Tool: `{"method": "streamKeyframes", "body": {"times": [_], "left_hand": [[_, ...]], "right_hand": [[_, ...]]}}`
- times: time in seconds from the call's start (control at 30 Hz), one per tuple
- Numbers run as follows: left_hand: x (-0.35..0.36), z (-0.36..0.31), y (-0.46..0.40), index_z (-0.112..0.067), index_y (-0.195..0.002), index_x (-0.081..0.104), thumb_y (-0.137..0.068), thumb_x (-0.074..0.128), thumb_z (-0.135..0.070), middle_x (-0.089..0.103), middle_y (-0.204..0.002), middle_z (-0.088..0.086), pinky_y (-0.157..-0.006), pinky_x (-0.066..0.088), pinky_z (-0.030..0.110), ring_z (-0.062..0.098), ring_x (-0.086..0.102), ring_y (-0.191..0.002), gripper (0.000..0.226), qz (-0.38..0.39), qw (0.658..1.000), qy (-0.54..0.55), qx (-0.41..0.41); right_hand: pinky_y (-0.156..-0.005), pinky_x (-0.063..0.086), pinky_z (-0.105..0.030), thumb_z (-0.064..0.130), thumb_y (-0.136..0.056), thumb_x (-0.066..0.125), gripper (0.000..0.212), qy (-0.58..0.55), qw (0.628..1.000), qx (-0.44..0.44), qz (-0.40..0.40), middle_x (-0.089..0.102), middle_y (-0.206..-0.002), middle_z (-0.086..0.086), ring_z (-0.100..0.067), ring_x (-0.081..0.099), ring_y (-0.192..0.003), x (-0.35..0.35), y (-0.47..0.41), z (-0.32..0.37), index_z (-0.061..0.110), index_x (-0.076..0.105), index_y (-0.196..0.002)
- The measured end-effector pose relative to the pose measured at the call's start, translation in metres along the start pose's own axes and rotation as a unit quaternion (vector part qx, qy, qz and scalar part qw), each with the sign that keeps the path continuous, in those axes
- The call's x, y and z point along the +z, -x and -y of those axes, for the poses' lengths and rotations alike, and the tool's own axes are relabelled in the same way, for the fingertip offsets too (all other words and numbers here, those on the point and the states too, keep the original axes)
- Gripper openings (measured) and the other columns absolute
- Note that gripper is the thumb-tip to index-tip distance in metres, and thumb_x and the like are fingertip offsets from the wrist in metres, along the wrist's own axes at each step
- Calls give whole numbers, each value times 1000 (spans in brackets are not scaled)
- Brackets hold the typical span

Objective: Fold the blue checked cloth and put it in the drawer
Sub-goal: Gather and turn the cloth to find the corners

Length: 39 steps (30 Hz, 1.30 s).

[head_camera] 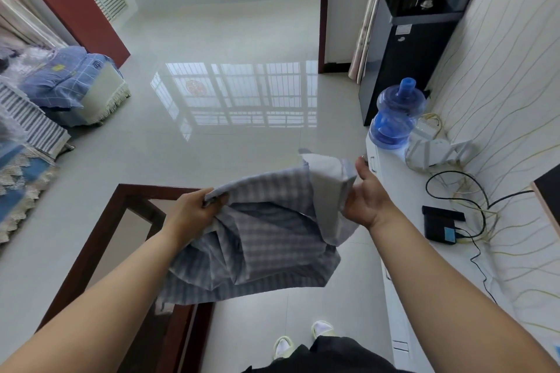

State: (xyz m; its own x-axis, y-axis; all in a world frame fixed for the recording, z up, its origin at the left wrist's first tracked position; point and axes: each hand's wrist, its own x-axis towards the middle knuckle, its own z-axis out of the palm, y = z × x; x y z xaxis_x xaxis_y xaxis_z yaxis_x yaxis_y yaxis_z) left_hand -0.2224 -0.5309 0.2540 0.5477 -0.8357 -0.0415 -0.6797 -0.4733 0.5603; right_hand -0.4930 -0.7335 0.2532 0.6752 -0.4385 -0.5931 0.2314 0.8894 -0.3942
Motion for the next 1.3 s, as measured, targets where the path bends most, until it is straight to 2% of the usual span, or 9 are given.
{"method": "streamKeyframes", "body": {"times": [0.13, 0.23, 0.53, 0.7, 0.83, 1.0, 1.1, 1.23, 1.3], "left_hand": [[2, 5, -1, -20, -75, 64, -91, 60, -35, 66, -71, 0, -68, 48, 40, 22, 62, -74, 22, -11, 998, 38, -56], [4, 6, -2, -32, -70, 60, -91, 61, -35, 65, -74, -8, -71, 45, 36, 19, 61, -78, 21, -8, 992, 71, -103], [21, -3, 11, -20, -77, 63, -94, 54, -39, 67, -74, -1, -71, 50, 42, 25, 62, -75, 27, -73, 988, 74, -110], [23, -12, 18, -16, -67, 52, -93, 54, -42, 60, -64, 4, -60, 43, 39, 29, 55, -67, 37, -83, 991, 24, -98], [26, -10, 28, -11, -67, 49, -94, 53, -38, 55, -58, 5, -55, 44, 41, 31, 52, -59, 39, -99, 992, 10, -82], [41, -11, 48, -13, -74, 59, -86, 38, -44, 63, -62, 5, -54, 48, 38, 29, 57, -58, 39, -109, 991, 4, -71], [52, -14, 56, -13, -74, 59, -89, 41, -41, 63, -62, 6, -53, 46, 37, 30, 57, -58, 36, -101, 992, -3, -74], [63, -15, 59, -12, -75, 56, -95, 50, -36, 62, -65, 7, -52, 37, 32, 31, 54, -61, 33, -75, 992, -30, -99], [67, -14, 59, -15, -75, 56, -94, 48, -45, 63, -67, 4, -55, 42, 34, 29, 56, -64, 36, -55, 991, -38, -114]], "right_hand": [[-101, 47, -38, 63, -86, 46, 67, 140, 987, 60, 43, 63, -125, -13, -27, 61, -113, 8, 9, -4, 10, 61, -125], [-85, 52, -32, 36, -82, 65, 44, 291, 955, -18, 54, 68, -108, -11, -22, 64, -100, 31, 21, 0, 8, 61, -116], [-95, 47, -36, 10, -85, 66, 67, 508, 811, -158, -245, 54, -127, -16, -29, 55, -111, 4, -2, -1, 9, 28, -141], [-59, 42, -26, 21, -94, 49, 49, 606, 742, -150, -243, 57, -122, -15, -24, 55, -90, -17, -8, -31, 14, 31, -139], [-63, 57, -34, 15, -83, 55, 56, 634, 732, -7, -250, 61, -105, -16, -29, 68, -80, -25, -21, -47, 12, 28, -132], [-73, 53, -34, 12, -82, 59, 30, 677, 645, -25, -353, 67, -101, -19, -34, 67, -88, -37, -34, -38, 0, 58, -110], [-79, 55, -39, 13, -85, 57, 25, 628, 668, -44, -396, 67, -106, -20, -37, 67, -93, -53, -37, -20, 4, 66, -106], [-74, 48, -34, 13, -95, 46, 21, 301, 860, -195, -364, 61, -97, -15, -28, 58, -85, -34, -37, -11, 5, 65, -97], [-64, 42, -31, 19, -95, 46, 23, 213, 904, -219, -300, 55, -82, -7, -20, 49, -72, -8, -36, -11, 14, 58, -77]]}}
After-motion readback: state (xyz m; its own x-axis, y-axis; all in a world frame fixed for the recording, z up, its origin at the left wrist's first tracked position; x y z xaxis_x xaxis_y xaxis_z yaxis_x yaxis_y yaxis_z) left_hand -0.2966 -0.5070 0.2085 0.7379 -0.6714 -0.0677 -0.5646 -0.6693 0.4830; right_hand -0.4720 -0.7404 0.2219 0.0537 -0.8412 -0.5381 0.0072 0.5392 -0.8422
